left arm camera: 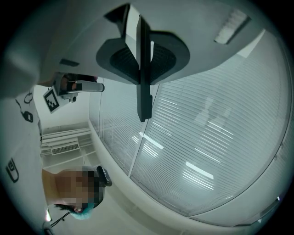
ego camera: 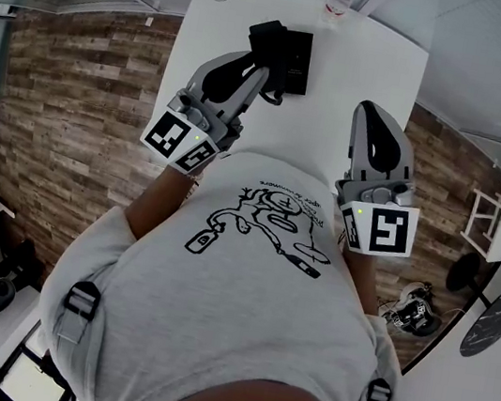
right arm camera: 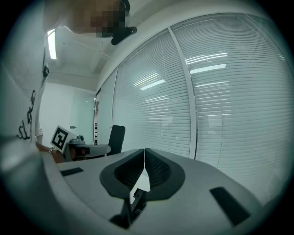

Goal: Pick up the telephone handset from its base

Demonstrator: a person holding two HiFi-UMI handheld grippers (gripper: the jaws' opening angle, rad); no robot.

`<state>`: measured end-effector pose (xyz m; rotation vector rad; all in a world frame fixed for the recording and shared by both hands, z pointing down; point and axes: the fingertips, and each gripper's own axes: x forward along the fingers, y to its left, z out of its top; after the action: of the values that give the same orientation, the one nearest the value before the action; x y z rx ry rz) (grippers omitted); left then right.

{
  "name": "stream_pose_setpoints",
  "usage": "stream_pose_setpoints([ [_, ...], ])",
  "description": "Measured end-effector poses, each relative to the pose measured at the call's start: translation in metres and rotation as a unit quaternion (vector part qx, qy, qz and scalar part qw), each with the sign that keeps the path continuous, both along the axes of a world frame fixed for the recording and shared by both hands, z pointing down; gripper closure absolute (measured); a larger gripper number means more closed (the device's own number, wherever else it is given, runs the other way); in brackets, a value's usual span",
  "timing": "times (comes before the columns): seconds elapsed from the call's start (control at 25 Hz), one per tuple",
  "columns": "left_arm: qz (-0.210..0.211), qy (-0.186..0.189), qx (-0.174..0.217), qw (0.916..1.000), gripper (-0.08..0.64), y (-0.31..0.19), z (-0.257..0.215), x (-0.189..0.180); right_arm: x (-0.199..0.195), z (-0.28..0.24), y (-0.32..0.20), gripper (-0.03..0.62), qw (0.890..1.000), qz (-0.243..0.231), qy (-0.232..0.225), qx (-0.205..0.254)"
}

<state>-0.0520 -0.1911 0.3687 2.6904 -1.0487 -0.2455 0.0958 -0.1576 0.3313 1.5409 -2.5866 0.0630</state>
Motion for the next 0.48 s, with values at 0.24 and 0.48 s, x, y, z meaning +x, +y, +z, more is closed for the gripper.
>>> stream_pose_setpoints([
  [0.24, 0.0, -0.002, 0.0, 1.0, 0.491, 0.0046, -0.0004, 0.0018, 0.0039, 0.001, 0.0031, 0.584, 1.0, 0.003, 0.001, -0.004],
  [0.48, -0.001, 0.0, -0.001, 1.0, 0.491, 0.0032, 0.0006, -0.0002, 0.0013, 0.0019, 0.0018, 0.584, 1.0, 0.003, 0.001, -0.004],
])
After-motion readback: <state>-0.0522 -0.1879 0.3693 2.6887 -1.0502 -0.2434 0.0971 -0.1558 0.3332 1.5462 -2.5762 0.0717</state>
